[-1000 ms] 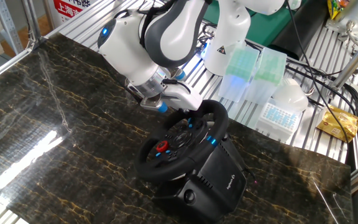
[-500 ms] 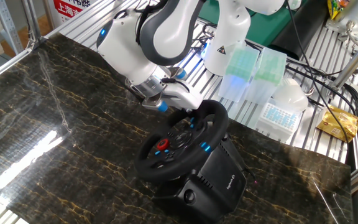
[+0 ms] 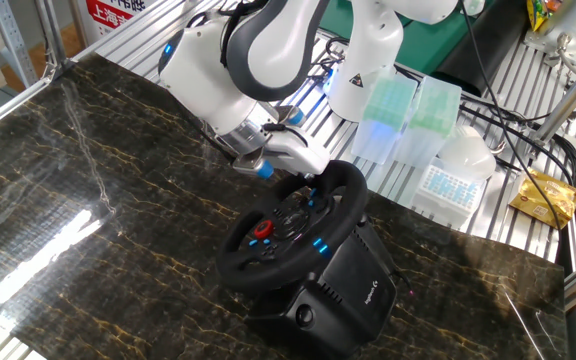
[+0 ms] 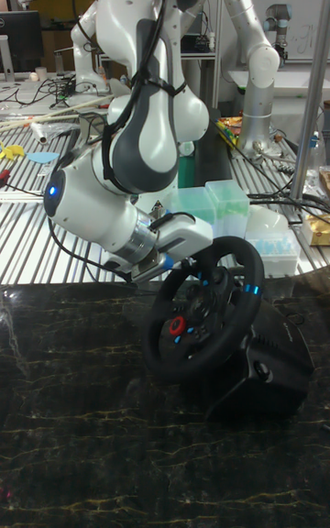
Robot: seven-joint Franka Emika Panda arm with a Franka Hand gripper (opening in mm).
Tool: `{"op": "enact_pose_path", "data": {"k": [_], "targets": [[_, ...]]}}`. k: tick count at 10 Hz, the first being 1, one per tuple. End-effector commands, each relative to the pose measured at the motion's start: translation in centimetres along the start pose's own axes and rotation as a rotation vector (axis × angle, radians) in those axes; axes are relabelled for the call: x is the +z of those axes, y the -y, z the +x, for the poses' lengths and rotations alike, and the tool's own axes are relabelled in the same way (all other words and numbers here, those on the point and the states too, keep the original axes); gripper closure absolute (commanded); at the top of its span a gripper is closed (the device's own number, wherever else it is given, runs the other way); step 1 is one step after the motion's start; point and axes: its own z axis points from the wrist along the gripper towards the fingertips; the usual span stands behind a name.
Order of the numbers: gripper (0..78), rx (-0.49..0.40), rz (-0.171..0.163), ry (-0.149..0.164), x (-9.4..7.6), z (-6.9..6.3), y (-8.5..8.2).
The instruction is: Rotate the steering wheel 90 degrees clockwise
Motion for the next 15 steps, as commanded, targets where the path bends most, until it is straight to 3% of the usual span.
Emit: {"op": "enact_pose_path", "data": {"k": [1, 4, 10, 13, 15], "targets": [[77.6, 0.014, -0.029, 0.006, 0.1, 0.1, -0.8], [77.6, 0.022, -0.091, 0.008, 0.1, 0.1, -1.5], [77.6, 0.046, -0.139, 0.008, -0.5, 0.0, -2.4], [77.6, 0.067, -0.195, 0.018, -0.5, 0.0, -2.7], [77.6, 0.08, -0.213, 0.028, -0.5, 0.0, -2.9]]}}
